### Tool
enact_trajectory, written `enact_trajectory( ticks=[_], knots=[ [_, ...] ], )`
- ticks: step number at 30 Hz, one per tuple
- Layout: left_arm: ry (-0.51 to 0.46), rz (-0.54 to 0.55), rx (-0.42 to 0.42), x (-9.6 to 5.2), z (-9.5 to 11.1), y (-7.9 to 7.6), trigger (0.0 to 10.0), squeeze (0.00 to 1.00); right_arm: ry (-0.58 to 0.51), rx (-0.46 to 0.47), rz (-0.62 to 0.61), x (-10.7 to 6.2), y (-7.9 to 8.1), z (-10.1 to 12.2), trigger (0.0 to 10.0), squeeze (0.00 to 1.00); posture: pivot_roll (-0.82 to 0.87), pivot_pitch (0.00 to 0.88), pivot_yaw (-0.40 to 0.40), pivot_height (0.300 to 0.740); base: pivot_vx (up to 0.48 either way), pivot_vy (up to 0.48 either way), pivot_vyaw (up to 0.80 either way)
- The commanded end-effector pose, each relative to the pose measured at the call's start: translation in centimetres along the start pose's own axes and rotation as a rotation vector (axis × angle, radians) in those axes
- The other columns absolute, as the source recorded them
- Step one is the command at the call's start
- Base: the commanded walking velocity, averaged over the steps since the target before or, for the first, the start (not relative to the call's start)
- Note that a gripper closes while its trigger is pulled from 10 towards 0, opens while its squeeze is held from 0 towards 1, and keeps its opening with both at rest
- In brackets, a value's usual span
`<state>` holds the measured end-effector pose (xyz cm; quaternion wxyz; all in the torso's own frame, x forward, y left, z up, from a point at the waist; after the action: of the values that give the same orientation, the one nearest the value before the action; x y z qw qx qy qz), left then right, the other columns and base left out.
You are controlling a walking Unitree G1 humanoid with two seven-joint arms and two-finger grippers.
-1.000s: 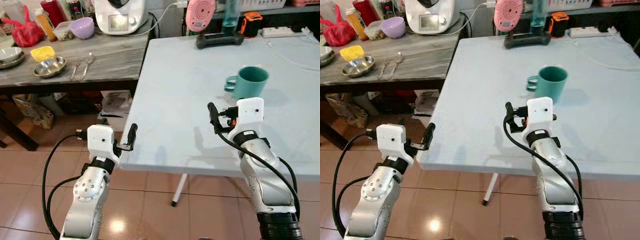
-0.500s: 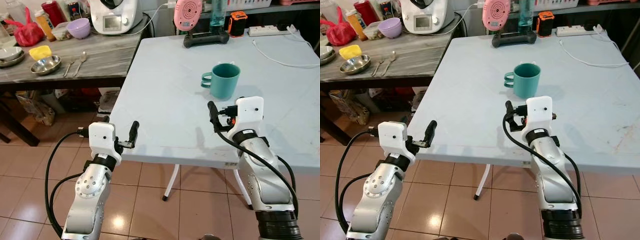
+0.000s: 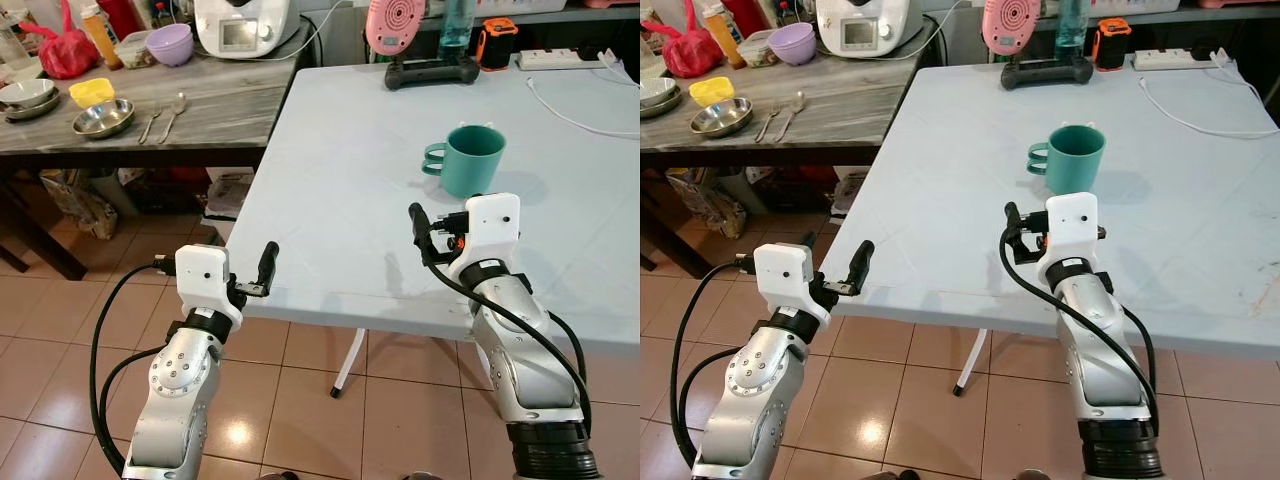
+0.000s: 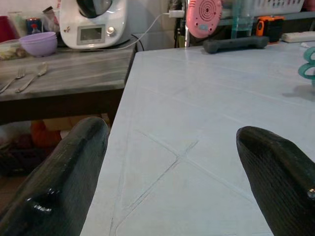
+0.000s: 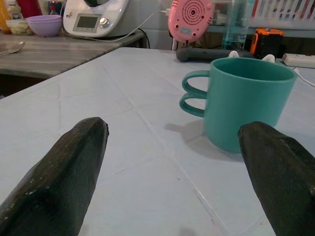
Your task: Setting the table
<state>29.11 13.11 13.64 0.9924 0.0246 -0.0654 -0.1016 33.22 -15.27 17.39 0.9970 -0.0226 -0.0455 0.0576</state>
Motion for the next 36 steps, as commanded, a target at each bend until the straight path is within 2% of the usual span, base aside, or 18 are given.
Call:
enact_trajectory(
  ticks=[1, 36],
  knots=[
    [0.008, 0.007, 0.003, -0.19, -0.29, 0.40, 10.0, 0.00, -0.014, 0.005, 0.011, 0.01, 0.38, 0.35, 10.0, 0.00, -0.14, 0.114, 0.153, 0.740, 0.251, 0.000, 0.00],
    [0.020, -0.011, 0.012, -0.44, -0.61, 0.15, 10.0, 0.00, -0.005, 0.010, 0.033, 0.10, 0.86, 0.05, 10.0, 0.00, -0.13, 0.106, 0.146, 0.740, 0.290, 0.000, 0.00]
  ],
)
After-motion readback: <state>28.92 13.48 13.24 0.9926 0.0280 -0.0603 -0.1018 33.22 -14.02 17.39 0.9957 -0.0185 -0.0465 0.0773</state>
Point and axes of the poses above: a point about 5 cm out from each wrist's last joint towards the gripper, its own x axis pointing out of the wrist towards the gripper, its own z axis along the axis of the wrist's last joint, y = z × x, the point moved 2 cm from there along x, pointing out of the wrist towards the gripper, and after that the axes turned 5 degrees about x, right-handed, at the moved point
